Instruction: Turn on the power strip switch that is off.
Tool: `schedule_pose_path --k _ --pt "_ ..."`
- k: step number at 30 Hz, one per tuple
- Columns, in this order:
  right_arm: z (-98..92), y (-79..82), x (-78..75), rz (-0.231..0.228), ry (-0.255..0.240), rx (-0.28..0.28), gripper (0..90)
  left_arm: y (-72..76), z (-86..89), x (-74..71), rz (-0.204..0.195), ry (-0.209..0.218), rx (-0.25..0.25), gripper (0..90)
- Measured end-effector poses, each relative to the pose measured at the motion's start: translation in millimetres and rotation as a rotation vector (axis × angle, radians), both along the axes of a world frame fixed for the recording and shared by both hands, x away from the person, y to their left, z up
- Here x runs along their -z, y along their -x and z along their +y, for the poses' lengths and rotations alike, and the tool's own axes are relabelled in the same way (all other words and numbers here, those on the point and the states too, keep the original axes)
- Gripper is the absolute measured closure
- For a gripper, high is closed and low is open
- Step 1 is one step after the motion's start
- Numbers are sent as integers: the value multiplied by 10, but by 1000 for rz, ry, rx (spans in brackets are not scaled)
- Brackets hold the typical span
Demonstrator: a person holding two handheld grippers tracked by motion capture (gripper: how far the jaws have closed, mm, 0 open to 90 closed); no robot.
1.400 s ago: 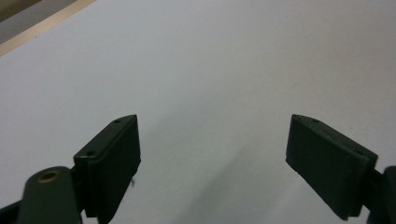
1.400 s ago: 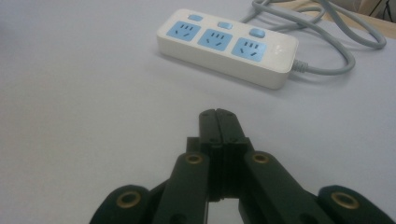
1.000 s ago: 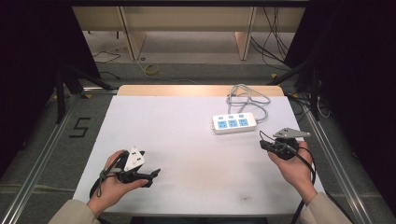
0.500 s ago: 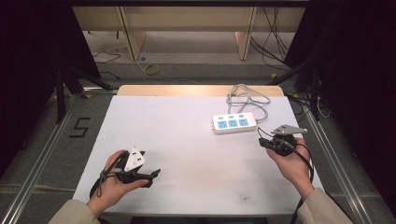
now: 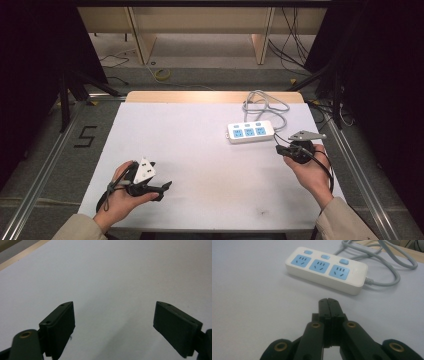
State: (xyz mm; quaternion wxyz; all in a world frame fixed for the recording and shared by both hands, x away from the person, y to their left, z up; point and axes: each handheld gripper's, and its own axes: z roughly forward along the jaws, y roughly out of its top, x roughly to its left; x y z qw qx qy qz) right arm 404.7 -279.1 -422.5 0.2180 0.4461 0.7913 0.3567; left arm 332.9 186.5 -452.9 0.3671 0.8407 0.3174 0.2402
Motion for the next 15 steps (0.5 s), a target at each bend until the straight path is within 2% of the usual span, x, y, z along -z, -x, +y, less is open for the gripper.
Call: schedule_pose_path --k 15 --pt "39 -96 -7 -2 10 4 900 1 -3 3 -4 -2 2 168"
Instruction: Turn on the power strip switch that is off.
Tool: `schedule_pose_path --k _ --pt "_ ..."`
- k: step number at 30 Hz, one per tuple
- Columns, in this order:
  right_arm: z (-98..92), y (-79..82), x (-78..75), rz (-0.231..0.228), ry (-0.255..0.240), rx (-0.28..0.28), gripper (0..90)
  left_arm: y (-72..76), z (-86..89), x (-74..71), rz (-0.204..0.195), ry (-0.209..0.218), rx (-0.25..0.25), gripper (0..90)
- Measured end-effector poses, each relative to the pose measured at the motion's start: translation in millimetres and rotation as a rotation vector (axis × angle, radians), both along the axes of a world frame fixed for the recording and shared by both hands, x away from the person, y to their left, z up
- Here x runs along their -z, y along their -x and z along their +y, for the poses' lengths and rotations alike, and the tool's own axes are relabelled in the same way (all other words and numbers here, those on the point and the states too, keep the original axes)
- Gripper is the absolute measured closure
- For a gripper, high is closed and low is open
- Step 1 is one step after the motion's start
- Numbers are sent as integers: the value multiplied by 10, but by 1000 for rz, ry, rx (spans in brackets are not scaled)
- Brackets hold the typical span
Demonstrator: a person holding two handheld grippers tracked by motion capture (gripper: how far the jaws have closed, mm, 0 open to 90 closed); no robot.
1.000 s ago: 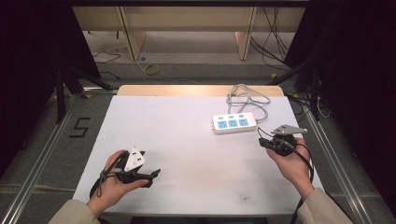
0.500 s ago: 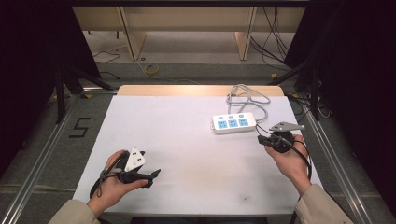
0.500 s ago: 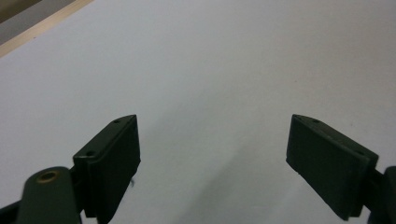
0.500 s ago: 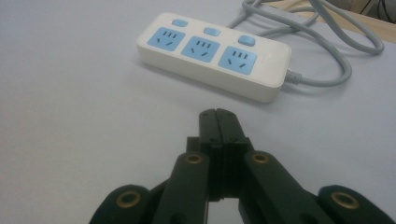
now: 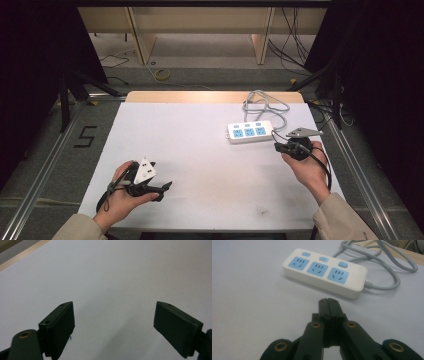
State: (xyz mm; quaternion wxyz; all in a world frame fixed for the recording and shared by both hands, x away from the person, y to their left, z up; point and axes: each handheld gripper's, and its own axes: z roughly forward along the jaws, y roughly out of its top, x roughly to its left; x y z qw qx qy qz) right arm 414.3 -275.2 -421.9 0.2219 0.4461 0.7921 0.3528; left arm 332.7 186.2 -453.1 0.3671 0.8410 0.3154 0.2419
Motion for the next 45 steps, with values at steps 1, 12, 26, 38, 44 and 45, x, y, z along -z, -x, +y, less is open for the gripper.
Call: schedule_pose_path --k 1,12,26,38,44,45 --pt "2 -5 0 0 0 2 900 0 1 -1 1 0 0 168" --pt "14 -75 -4 0 7 6 900 -1 2 0 2 -1 0 169" --pt "33 -172 -7 -4 15 11 900 -2 -1 4 2 0 -1 169" --pt "49 -260 -7 1 15 18 900 -4 -5 5 2 -1 2 169" --pt "51 -307 4 3 19 24 900 0 -12 7 3 -1 0 169" --pt "49 -313 7 3 19 25 900 1 -14 6 4 -3 1 169"
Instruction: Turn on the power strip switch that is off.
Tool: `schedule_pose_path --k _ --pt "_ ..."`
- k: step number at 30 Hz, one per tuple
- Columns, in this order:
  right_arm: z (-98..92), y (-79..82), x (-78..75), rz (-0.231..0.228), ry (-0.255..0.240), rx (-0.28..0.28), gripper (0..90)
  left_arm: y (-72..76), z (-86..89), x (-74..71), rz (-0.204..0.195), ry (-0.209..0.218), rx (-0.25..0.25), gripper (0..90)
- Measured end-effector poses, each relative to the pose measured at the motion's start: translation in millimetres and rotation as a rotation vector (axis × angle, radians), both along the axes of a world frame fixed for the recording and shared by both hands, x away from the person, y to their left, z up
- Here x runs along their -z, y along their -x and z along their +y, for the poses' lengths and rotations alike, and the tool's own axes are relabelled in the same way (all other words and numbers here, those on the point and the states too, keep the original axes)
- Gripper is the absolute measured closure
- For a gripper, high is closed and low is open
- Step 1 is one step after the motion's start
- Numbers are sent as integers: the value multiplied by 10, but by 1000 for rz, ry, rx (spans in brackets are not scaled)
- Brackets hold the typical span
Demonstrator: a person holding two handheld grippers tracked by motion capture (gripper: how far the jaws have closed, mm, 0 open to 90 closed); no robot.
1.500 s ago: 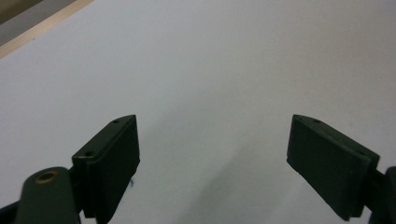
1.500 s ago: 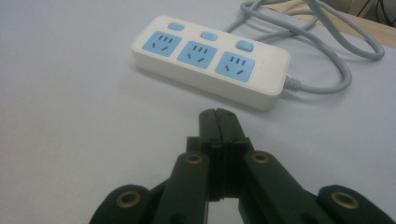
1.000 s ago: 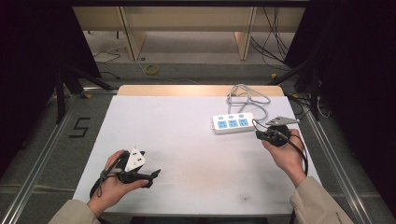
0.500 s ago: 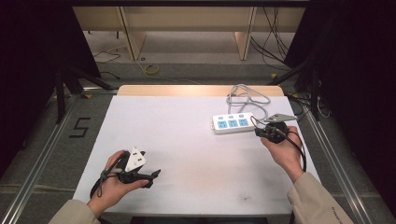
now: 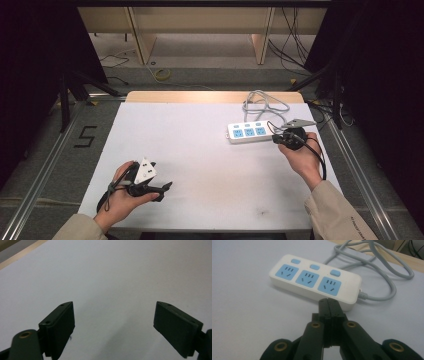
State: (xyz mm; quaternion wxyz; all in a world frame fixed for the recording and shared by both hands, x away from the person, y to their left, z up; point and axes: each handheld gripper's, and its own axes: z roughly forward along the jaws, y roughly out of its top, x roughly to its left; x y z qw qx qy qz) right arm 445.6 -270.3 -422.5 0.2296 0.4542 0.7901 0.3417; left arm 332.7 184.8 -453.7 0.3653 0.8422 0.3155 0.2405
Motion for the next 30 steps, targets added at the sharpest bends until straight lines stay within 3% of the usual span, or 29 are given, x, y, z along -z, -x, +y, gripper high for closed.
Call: schedule_pose_path --k 30 --pt "33 -214 22 18 28 32 900 3 -26 -4 -5 2 11 167"
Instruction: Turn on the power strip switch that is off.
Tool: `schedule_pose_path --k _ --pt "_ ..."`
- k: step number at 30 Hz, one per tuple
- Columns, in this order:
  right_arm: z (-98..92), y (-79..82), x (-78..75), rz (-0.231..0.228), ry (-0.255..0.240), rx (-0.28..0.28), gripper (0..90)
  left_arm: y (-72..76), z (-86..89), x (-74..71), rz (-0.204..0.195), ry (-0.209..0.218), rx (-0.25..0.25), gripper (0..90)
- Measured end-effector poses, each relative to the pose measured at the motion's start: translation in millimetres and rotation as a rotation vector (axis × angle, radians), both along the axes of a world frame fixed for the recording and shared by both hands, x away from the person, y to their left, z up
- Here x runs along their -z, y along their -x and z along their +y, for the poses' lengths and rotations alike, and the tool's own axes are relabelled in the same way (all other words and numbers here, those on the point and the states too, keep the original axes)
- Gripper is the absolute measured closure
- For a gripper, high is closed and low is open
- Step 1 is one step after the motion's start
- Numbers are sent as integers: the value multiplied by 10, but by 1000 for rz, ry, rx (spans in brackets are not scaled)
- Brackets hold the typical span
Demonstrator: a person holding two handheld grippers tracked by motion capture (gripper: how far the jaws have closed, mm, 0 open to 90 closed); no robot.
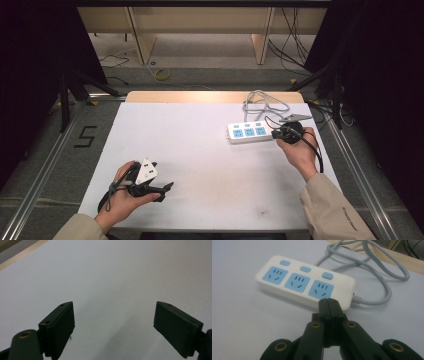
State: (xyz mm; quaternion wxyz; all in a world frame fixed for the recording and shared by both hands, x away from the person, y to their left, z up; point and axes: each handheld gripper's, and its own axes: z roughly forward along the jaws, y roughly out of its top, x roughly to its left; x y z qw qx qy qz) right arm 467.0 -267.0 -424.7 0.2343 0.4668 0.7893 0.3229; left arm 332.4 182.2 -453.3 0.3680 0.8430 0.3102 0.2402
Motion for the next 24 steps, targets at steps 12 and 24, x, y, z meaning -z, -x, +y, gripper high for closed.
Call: schedule_pose_path --k 12,24 --pt "64 -104 30 14 7 2 900 1 -3 2 2 2 1 167" --pt "135 -231 78 28 10 0 900 -4 -7 6 3 0 5 166"
